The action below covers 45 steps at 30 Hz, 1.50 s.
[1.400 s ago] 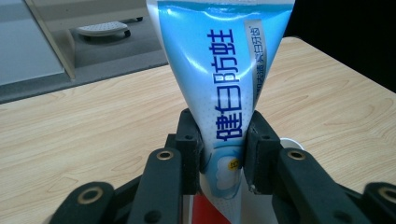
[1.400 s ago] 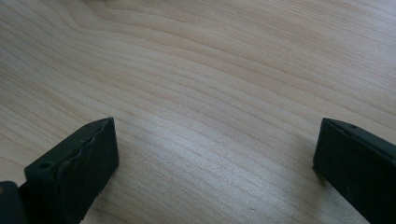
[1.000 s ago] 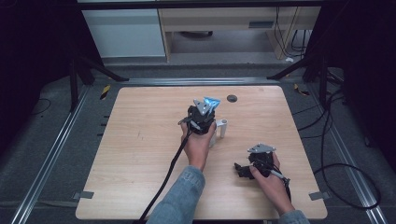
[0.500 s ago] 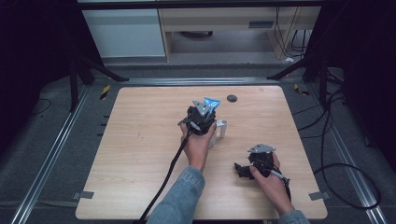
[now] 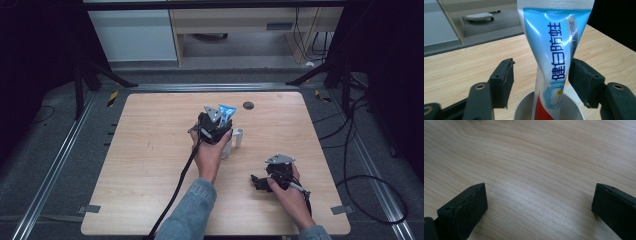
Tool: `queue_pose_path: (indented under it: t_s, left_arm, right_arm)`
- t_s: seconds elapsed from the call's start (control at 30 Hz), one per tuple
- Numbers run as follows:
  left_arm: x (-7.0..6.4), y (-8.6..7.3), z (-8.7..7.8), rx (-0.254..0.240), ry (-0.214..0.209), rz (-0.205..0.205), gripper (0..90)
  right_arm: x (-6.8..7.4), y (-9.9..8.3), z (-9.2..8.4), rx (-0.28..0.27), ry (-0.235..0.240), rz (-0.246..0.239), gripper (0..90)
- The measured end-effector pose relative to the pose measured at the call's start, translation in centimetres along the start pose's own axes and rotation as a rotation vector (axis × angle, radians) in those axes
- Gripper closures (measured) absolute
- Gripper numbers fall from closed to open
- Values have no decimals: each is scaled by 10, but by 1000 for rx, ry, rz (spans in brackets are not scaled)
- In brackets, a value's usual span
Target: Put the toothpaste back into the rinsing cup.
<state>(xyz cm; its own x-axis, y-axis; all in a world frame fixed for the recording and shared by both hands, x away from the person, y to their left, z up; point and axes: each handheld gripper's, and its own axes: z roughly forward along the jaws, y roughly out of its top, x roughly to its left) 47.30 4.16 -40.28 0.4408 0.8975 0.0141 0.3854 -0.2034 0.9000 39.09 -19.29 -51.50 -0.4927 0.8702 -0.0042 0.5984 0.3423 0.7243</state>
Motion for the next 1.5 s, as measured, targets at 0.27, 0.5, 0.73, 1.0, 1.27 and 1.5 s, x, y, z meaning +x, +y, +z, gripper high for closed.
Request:
queue_pose_path:
  t_s: [0.27, 0.5, 0.73, 1.0, 1.27, 1.5]
  left_arm:
    - [0, 12, -5, 75, -19, 60, 147]
    - [-5, 15, -9, 165, -62, 115, 36]
    - [1, 15, -18, 182, -88, 160, 38]
    - [6, 12, -30, 197, -127, 180, 33]
    - [8, 4, -47, 205, -149, 202, 25]
    - [19, -12, -69, 211, -138, 180, 31]
  right_arm:
    - [0, 0, 0, 1, 0, 2, 4]
    - [0, 0, 0, 1, -3, 0, 4]
    - [0, 0, 0, 1, -3, 1, 4]
    - [0, 0, 0, 1, -2, 1, 4]
    - [2, 0, 0, 1, -7, 4, 4]
    - [2, 0, 0, 2, -6, 4, 4]
